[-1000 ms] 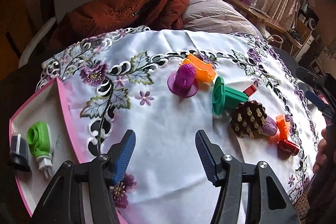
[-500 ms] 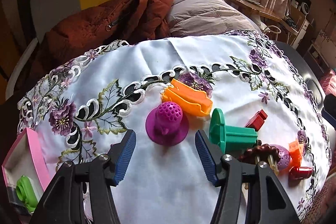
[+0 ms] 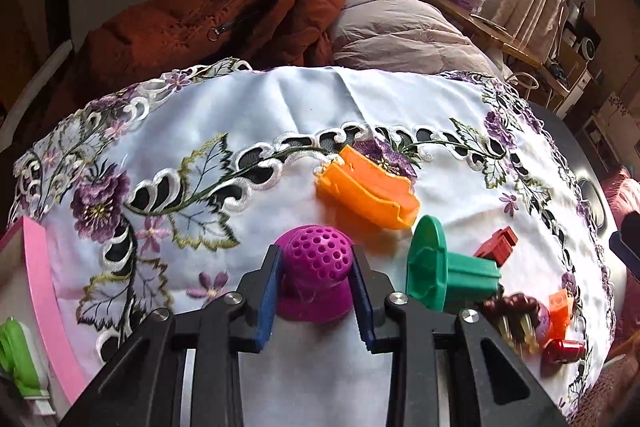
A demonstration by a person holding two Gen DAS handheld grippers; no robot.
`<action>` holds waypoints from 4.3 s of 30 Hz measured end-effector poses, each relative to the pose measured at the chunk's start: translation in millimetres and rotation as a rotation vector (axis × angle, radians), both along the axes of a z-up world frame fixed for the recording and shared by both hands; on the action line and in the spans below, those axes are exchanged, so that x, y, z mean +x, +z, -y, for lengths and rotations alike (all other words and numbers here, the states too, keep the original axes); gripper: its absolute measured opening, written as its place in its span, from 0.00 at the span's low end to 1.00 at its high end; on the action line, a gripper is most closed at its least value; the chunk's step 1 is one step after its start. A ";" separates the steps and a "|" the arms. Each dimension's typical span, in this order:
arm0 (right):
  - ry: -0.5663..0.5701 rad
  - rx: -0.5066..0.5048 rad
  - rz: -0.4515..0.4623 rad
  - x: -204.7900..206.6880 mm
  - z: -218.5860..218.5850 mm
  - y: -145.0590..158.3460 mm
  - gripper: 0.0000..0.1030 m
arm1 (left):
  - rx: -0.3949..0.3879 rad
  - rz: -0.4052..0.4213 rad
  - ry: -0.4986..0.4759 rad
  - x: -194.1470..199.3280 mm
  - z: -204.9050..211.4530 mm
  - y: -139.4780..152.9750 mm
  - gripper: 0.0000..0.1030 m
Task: Organize rigid objects
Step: 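Carry the suction cup toward the tray with the left gripper while the right gripper grasps the brown spiky comb, then lower the suction cup into the tray and open the left gripper, then carry the brown spiky comb into the tray with the right gripper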
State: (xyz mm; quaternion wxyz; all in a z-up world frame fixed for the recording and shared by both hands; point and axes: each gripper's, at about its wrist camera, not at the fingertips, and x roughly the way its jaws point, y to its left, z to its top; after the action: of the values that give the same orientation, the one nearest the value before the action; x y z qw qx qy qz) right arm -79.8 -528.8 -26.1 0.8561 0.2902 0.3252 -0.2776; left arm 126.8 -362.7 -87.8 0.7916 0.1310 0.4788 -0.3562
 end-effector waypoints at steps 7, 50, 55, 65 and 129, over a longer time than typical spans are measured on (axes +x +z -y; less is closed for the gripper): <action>0.002 0.033 -0.026 1.6 2.0 -8.9 0.96 | -0.040 -0.009 -0.009 -42.4 -54.4 17.0 0.31; 0.511 -0.101 -0.273 67.0 -89.4 -55.3 0.44 | -0.153 -0.013 0.468 -56.0 -344.4 48.0 0.31; 0.518 -0.141 -0.286 67.9 -93.5 -55.5 0.44 | -0.125 -0.014 0.447 -47.2 -332.1 41.2 0.31; 0.528 -0.169 -0.293 68.4 -96.4 -55.6 0.44 | -0.055 -0.008 0.429 -8.2 -297.2 22.6 0.31; 0.526 -0.181 -0.227 63.6 -120.8 -24.4 0.44 | -0.046 0.112 0.509 -71.1 -333.1 55.1 0.41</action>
State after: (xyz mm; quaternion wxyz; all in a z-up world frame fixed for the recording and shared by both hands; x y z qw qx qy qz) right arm -16.2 -408.0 -50.5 0.8792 0.0855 0.4568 -0.1051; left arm 55.7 -29.5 -32.7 0.8838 0.0080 0.4435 -0.1486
